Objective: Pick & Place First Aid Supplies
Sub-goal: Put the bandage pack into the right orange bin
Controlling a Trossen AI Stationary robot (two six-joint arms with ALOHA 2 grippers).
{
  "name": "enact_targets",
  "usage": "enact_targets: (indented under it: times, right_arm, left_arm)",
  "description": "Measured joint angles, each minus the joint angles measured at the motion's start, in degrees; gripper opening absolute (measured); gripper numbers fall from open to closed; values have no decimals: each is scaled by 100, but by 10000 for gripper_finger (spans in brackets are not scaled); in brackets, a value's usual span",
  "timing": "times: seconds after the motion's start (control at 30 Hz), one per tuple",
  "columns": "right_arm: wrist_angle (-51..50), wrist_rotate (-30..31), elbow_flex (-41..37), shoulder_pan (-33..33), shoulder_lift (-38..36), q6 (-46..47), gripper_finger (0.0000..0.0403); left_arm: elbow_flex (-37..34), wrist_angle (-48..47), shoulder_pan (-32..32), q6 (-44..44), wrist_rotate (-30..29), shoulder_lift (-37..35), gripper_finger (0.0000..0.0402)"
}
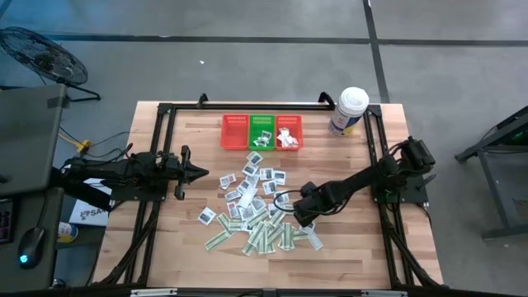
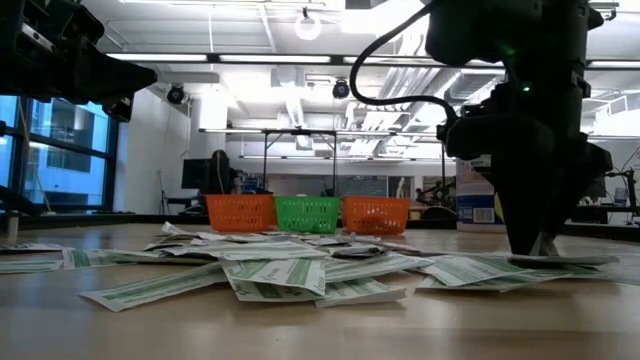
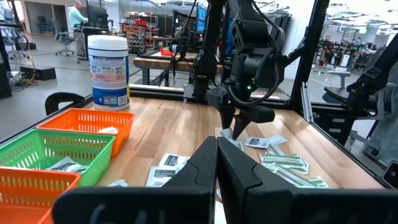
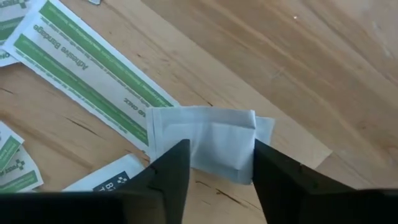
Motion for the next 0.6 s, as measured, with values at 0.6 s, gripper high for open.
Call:
enact_targets:
  times: [0.6]
  right_arm:
    - [-272,122,78,-11,-496,-265,6]
  left_arm:
    - [0,0,0,0,0,0,1]
